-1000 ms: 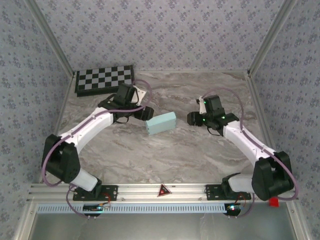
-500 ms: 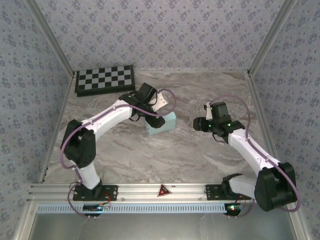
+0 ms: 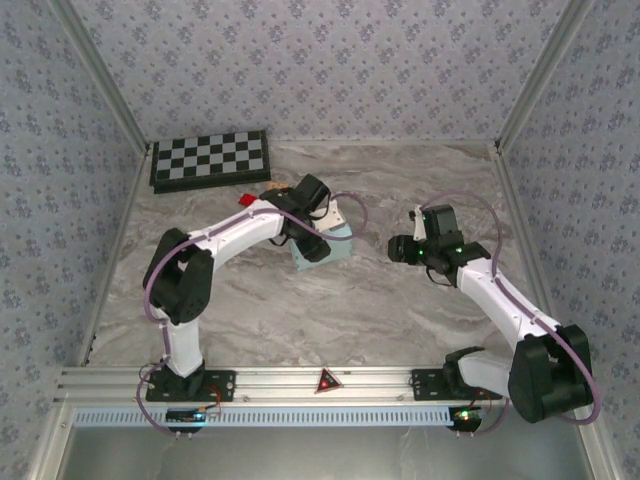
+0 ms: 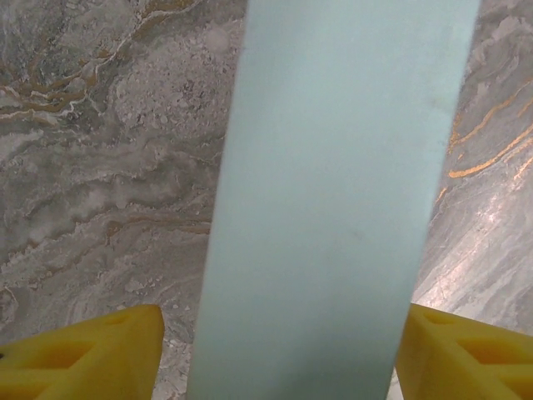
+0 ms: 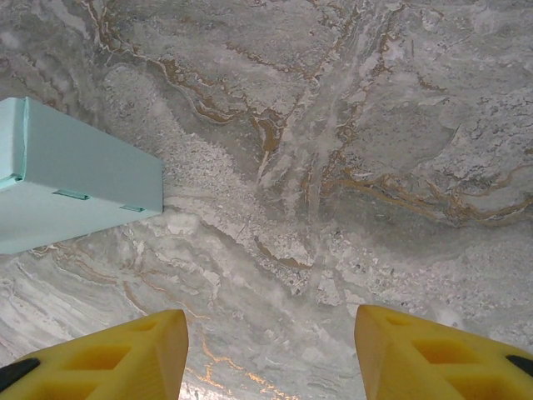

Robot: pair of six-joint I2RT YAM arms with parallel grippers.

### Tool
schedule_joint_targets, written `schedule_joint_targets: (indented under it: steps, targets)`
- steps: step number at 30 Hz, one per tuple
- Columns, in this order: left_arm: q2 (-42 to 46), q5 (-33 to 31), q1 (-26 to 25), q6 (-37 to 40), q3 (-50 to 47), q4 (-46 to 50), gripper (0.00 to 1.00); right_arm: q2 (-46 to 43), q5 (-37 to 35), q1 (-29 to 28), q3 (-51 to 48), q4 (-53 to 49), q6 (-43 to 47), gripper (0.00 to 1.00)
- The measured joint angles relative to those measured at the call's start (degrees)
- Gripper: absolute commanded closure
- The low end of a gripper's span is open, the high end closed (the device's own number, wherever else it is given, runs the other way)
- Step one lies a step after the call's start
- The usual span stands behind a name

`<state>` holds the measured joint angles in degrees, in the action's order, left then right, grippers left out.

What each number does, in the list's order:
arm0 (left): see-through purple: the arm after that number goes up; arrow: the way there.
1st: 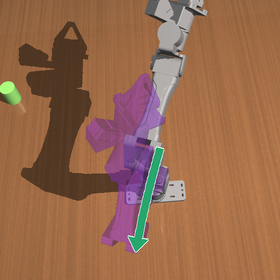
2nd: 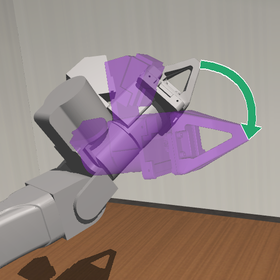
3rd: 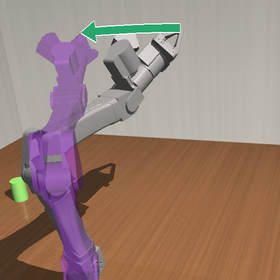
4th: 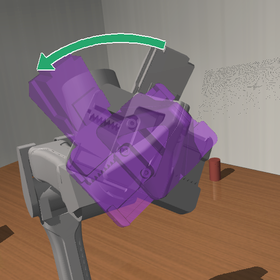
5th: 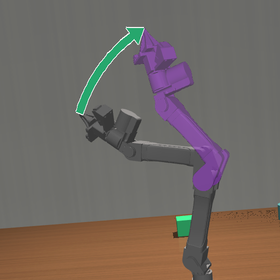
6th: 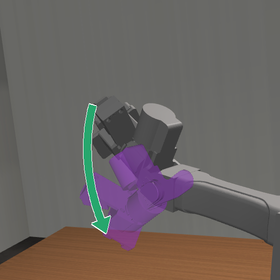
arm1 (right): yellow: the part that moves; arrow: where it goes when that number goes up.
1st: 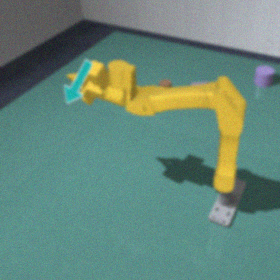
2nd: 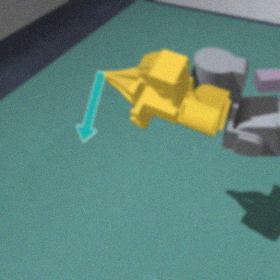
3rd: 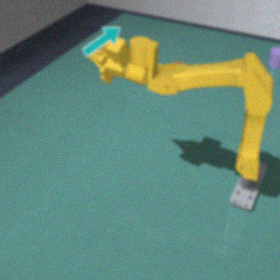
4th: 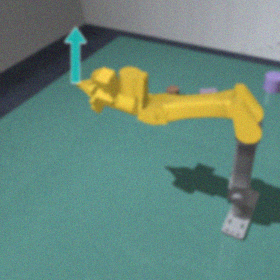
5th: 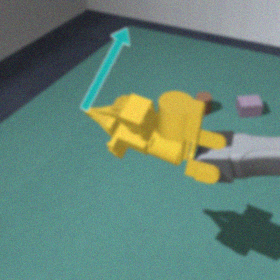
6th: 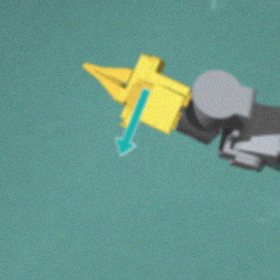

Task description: Fold the paper box

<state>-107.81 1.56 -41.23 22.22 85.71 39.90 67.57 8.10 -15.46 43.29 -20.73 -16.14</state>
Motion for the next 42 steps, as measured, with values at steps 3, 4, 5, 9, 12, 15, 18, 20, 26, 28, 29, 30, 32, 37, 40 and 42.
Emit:
schedule_joint_targets:
  steps: [3,4,5,9,12,15,18,20,26,28,29,30,32,37,40,42]
  targets:
    - [0.0,-1.4,-0.5,0.8,0.0,-0.2,0.43,0.0,0.0,0.2,0.0,0.0,0.0,0.43]
    - [0.0,-1.9,-0.6,0.9,0.0,-0.2,0.47,0.0,0.0,0.2,0.0,0.0,0.0,0.43]
    - [0.0,-2.3,-0.7,1.0,0.0,-0.5,0.50,0.0,0.0,0.2,0.0,0.0,-0.1,0.43]
    - [0.0,-3.6,-0.9,1.3,-0.3,-2.2,0.54,0.0,0.0,0.2,0.0,0.0,-0.2,0.43]
    - [0.1,-5.2,-1.4,1.4,-0.8,-3.4,0.55,0.0,0.0,0.5,0.0,0.0,-0.2,0.43]
    - [1.1,-8.0,-2.5,1.8,-2.6,-5.7,0.55,0.0,0.0,0.5,0.0,0.0,-0.2,0.43]
    - [2.3,-12.0,-4.2,2.7,-5.1,-8.7,0.53,0.0,0.0,0.5,0.0,0.0,-0.2,0.43]
    - [2.8,-15.3,-5.5,3.3,-6.8,-11.1,0.53,0.0,0.0,0.6,-0.1,0.0,-0.2,0.43]
    - [2.6,-27.7,-9.4,6.7,-11.5,-20.2,0.52,0.0,0.0,0.9,-0.4,0.0,-0.2,0.43]
    - [1.8,-31.9,-10.3,7.9,-12.6,-23.3,0.52,0.0,0.0,0.9,-0.5,0.0,-0.4,0.43]
    - [1.2,-34.0,-10.7,8.5,-13.1,-25.2,0.52,0.0,0.0,0.9,-0.5,0.0,-0.4,0.43]
    - [0.6,-36.0,-11.0,9.4,-13.6,-27.3,0.52,0.0,0.0,0.9,-0.6,0.0,-0.4,0.43]
    - [-0.8,-39.5,-11.3,10.9,-14.7,-30.9,0.52,0.0,0.0,1.0,-0.7,0.0,-0.6,0.43]
    - [-3.2,-45.5,-12.2,13.8,-17.0,-38.6,0.50,-0.1,0.0,1.0,-1.4,0.0,-0.6,0.43]
    - [-3.7,-47.5,-13.0,14.9,-18.1,-41.6,0.48,-0.1,0.0,1.2,-1.6,0.1,-0.7,0.43]
    - [-4.0,-47.9,-13.3,15.1,-18.2,-43.0,0.45,-0.2,0.0,1.2,-1.8,0.2,-0.8,0.43]
